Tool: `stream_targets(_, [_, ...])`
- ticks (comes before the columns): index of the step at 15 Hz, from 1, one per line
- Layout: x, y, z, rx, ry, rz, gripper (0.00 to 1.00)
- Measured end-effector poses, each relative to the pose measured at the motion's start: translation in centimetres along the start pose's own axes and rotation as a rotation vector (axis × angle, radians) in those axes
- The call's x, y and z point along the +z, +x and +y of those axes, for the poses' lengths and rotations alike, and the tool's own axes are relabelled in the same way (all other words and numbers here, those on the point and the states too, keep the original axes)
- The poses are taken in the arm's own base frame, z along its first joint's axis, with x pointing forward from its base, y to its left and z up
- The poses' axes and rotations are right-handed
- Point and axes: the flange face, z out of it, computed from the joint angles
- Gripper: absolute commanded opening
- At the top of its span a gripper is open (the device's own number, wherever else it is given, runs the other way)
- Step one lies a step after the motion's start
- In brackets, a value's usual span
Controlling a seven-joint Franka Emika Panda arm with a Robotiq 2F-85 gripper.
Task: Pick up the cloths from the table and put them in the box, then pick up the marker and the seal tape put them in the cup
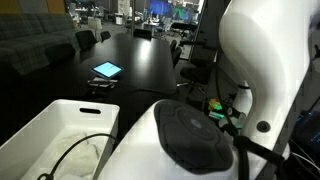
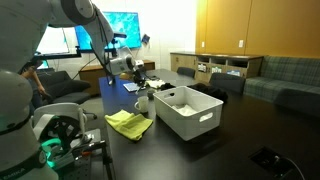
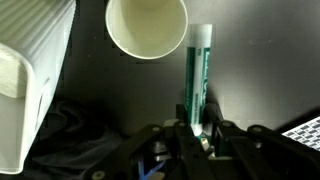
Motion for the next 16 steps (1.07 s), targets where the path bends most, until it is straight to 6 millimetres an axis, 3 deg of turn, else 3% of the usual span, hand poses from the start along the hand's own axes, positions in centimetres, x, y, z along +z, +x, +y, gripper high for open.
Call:
stream_targets(9, [1.4,-3.6,1.2,-0.267,0.019,0.042,0.05])
stream_targets(16, [1.3,-4.4,1.8,-0.355,0.048,0.097,0.05])
